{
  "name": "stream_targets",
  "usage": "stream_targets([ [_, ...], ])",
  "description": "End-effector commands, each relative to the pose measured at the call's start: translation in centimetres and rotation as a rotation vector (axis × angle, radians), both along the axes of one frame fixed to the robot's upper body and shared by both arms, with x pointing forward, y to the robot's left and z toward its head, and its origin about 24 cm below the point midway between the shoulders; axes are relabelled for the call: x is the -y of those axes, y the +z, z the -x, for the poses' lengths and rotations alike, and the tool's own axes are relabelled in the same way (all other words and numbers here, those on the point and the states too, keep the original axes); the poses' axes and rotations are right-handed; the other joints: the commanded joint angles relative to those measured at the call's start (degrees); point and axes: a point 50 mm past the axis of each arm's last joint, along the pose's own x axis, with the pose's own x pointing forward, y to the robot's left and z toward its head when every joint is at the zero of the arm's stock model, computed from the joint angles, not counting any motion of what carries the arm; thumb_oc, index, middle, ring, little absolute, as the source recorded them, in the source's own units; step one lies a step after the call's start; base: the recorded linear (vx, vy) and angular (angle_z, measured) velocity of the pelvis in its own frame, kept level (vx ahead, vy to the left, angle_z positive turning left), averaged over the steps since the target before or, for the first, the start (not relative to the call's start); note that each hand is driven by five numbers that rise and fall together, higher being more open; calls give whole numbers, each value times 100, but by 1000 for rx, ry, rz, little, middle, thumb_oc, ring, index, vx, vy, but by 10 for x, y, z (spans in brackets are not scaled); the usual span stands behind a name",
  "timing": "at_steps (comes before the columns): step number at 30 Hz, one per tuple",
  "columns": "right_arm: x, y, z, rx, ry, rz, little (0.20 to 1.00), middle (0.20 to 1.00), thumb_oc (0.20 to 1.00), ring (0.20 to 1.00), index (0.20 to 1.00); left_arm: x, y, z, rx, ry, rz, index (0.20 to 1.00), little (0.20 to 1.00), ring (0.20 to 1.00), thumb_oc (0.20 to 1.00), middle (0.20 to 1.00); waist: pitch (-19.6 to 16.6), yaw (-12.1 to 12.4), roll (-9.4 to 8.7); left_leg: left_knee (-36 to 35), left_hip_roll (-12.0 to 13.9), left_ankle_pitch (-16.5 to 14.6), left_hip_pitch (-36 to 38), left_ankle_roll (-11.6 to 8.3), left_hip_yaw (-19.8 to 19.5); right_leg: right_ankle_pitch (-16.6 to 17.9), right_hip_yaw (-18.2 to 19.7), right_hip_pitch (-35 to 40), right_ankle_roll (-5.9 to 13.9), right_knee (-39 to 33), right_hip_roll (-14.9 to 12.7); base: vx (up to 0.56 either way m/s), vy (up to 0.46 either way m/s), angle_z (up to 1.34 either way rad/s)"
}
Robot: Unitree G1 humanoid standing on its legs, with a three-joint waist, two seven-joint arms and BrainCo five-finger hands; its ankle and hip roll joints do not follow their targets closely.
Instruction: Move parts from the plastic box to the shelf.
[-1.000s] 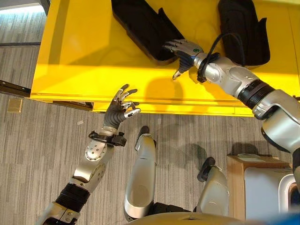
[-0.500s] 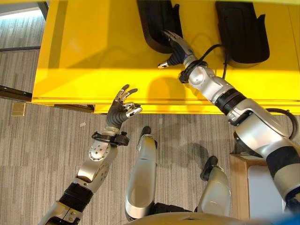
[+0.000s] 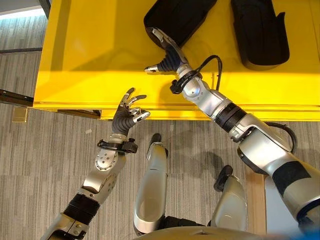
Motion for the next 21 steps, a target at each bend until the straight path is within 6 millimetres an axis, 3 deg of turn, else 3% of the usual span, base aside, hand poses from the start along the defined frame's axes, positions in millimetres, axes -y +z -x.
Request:
stream_targets([
  [1, -9, 10, 7, 56, 51, 6, 1000, 1000, 1000, 1000, 1000, -1, 6, -2, 42, 4, -47, 1000, 1000, 1000, 1000, 1000, -57, 145, 6, 115, -115, 229, -233, 315, 93, -322, 19, -375, -288, 1326, 100, -5, 2, 5],
  [4, -11, 16, 12, 121, 83, 129, 1000, 1000, 1000, 1000, 1000, -3, 7, -1, 46, -1, -54, 1000, 1000, 1000, 1000, 1000, -57, 152, -26, 81, -104, 240, -215, 308, 93, -313, 26, -361, -283, 1296, 108, -30, 4, 3],
  [5, -11, 18, 13, 135, 90, 159, 1000, 1000, 1000, 1000, 1000, -3, 8, -1, 50, -3, -55, 1000, 1000, 1000, 1000, 1000, -57, 149, -24, -11, -117, 441, -280, 324, 85, -146, 1, -437, -327, 1224, 106, 0, 0, 0],
  [6, -12, 19, 15, 161, 104, 221, 1000, 1000, 1000, 1000, 1000, -4, 6, 0, 45, -3, -59, 1000, 1000, 1000, 1000, 1000, -57, 147, -58, 73, -96, 244, -210, 302, 97, -309, 28, -370, -281, 1297, 112, -87, 25, -2],
  [7, -11, 21, 17, 192, 114, 279, 1000, 1000, 1000, 1000, 1000, -4, 7, 0, 47, -9, -61, 1000, 1000, 1000, 1000, 1000, -57, 146, -63, -24, -105, 442, -269, 318, 93, -141, -1, -434, -321, 1219, 113, 0, 0, 0],
  [9, -9, 25, 20, 236, 132, 380, 1000, 1000, 1000, 1000, 1000, -7, 7, 1, 47, -8, -67, 1000, 1000, 1000, 1000, 1000, -57, 141, -105, -33, -93, 444, -255, 306, 98, -134, -4, -428, -314, 1207, 114, -42, 11, -1],
  [17, 27, 39, 30, 286, 176, 536, 1000, 1000, 1000, 1000, 1000, -13, 7, 4, 48, -3, -89, 1000, 1000, 1000, 1000, 1000, -57, 42, -285, -61, -9, 449, -214, 279, 97, -111, -3, -409, -302, 1163, 131, 0, 0, 0],
  [21, 46, 36, 33, 259, 182, 580, 1000, 1000, 1000, 1000, 1000, -14, 4, 5, 39, -2, -97, 1000, 1000, 1000, 1000, 1000, -57, -33, -339, -79, 29, 457, -193, 267, 103, -92, 12, -400, -298, 1135, 138, 0, 0, 0],
])
